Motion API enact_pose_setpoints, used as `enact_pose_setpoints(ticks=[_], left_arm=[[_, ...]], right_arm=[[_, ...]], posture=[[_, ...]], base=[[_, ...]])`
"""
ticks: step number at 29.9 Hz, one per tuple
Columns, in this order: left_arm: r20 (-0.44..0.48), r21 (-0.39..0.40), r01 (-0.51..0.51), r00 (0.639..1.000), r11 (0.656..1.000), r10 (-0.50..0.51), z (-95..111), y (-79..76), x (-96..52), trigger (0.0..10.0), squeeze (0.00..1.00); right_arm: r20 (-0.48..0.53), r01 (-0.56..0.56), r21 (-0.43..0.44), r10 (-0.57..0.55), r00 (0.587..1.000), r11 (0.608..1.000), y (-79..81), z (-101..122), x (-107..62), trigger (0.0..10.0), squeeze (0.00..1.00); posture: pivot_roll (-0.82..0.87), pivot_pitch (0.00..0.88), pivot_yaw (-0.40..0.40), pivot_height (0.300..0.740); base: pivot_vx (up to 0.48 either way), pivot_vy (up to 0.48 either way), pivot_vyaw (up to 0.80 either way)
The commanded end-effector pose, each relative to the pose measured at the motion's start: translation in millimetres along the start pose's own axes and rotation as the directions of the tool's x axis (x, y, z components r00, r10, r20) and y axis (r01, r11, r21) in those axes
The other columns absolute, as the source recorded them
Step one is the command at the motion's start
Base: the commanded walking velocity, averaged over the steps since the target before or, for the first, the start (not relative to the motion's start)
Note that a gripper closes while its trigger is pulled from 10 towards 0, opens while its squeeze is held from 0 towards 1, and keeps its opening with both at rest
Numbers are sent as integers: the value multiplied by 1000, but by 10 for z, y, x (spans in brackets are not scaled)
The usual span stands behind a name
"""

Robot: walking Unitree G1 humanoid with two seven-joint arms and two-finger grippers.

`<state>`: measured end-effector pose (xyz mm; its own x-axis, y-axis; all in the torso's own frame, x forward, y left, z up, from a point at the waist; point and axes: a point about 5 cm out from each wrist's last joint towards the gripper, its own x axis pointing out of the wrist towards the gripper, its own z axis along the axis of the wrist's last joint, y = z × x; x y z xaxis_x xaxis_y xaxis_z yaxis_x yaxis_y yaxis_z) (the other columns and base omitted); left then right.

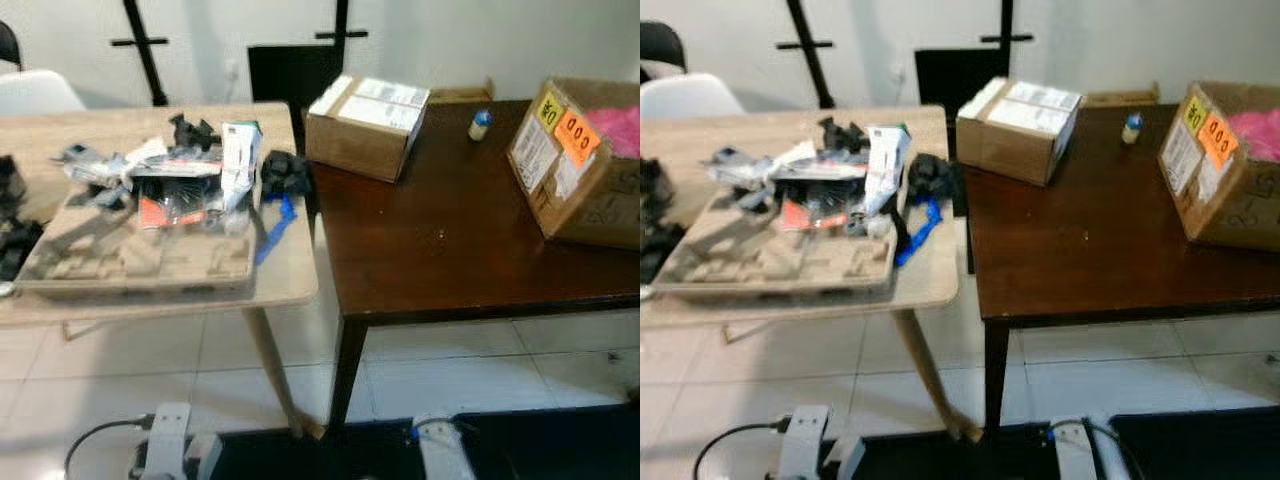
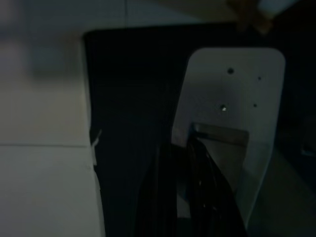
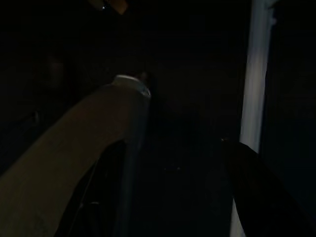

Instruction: Picking trash to rubbish bin

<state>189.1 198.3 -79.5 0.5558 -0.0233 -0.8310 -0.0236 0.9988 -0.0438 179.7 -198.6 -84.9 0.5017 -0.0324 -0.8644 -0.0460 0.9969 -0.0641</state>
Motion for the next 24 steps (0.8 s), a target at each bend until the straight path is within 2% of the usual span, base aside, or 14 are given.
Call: enact_pose_setpoints(ticks=[1,8,9,12,22,24], left_arm=[[-27,-8,3,1000,1000,-4,-72,-8,-6,10000,0],[-26,-15,5,1000,1000,-6,-45,-22,0,10000,0],[-33,31,26,999,999,-25,-30,-41,4,10000,0],[-37,46,34,999,998,-32,-27,-50,5,10000,0],[-29,44,34,999,998,-33,9,-68,11,10000,0],[-13,41,21,1000,999,-21,43,-53,12,10000,0]], right_arm=[[-47,-6,15,7,999,1000,20,-145,-12,10000,0],[-38,-10,9,10,999,1000,-4,-87,-7,10000,0],[-32,-12,8,12,999,1000,-15,-44,-4,10000,0],[-28,-14,7,14,1000,1000,-15,-22,-2,10000,0],[-17,-17,18,17,1000,1000,22,10,5,10000,0],[-19,-16,22,17,1000,1000,23,4,5,10000,0]], posture=[[-69,162,17,740],[-68,162,11,740],[-69,162,10,740],[-71,165,12,740],[-78,161,24,740],[-78,159,24,740]], base=[[-315,0,0],[-91,0,0],[0,0,0],[0,0,0],[0,-462,0],[0,0,0]])
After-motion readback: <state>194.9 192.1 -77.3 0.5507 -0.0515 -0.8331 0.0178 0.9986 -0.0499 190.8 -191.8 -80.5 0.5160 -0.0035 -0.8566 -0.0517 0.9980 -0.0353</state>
